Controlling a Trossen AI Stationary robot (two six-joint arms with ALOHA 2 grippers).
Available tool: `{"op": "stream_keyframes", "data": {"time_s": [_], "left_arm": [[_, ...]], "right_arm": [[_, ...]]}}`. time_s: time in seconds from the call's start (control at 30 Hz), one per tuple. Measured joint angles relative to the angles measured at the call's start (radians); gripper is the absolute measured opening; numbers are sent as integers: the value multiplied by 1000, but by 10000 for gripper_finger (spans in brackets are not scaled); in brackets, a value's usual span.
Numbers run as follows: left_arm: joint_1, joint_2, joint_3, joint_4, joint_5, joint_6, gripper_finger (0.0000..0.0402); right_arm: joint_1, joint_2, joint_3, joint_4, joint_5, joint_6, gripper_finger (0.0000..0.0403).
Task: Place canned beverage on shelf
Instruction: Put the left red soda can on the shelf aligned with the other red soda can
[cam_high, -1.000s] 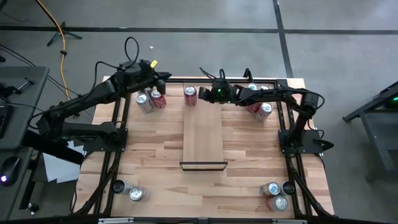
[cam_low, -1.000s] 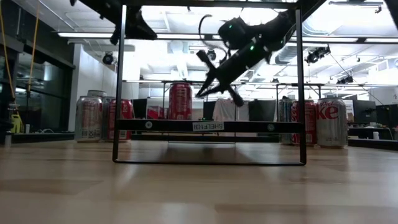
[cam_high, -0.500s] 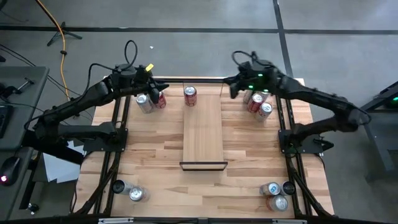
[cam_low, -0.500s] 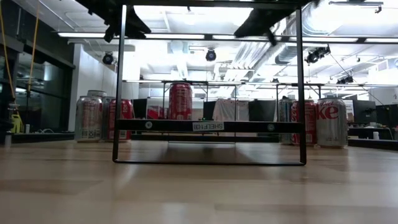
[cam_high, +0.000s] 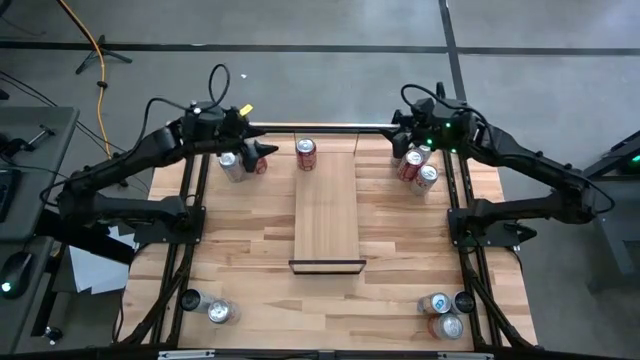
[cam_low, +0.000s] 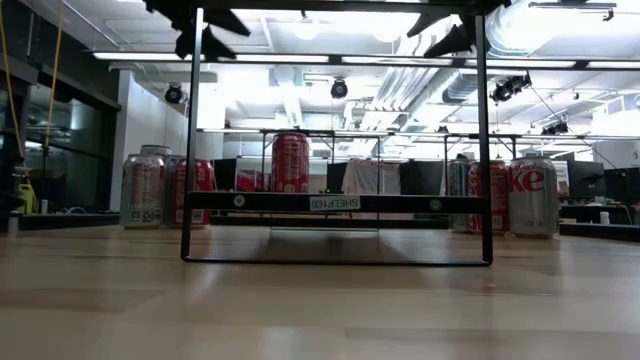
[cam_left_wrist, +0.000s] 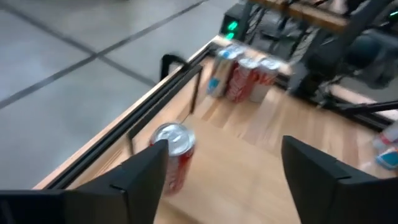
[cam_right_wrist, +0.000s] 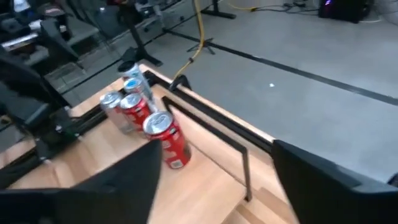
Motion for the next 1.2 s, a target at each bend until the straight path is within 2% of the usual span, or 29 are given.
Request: {"op": "stream_keyframes", "data": {"time_s": [0.07,0.17,0.37,0.47,0.53,0.63,0.8,1.0,1.2], "left_arm": [[25,42,52,-116,-46,6,283],[67,128,123,-265,-122,-3,295],[141,362,242,-479,-178,-11,297],[164,473,298,-597,-245,-8,296],[174,521,329,-644,-285,-8,296],[181,564,353,-665,-265,21,296],[176,587,353,-666,-196,160,296],[178,620,353,-666,-247,408,296],[179,654,353,-721,-222,652,296]], "right_arm": [[0,5,0,-10,3,-18,328],[0,5,0,-11,3,-24,351],[0,5,0,-13,1,-5,356],[0,5,0,-13,0,-5,357],[0,5,0,-14,-3,-1,357],[0,5,0,-14,-4,19,357],[0,5,0,-28,-4,21,357],[0,5,0,-35,-4,24,357],[0,5,0,-35,-4,25,357]]}}
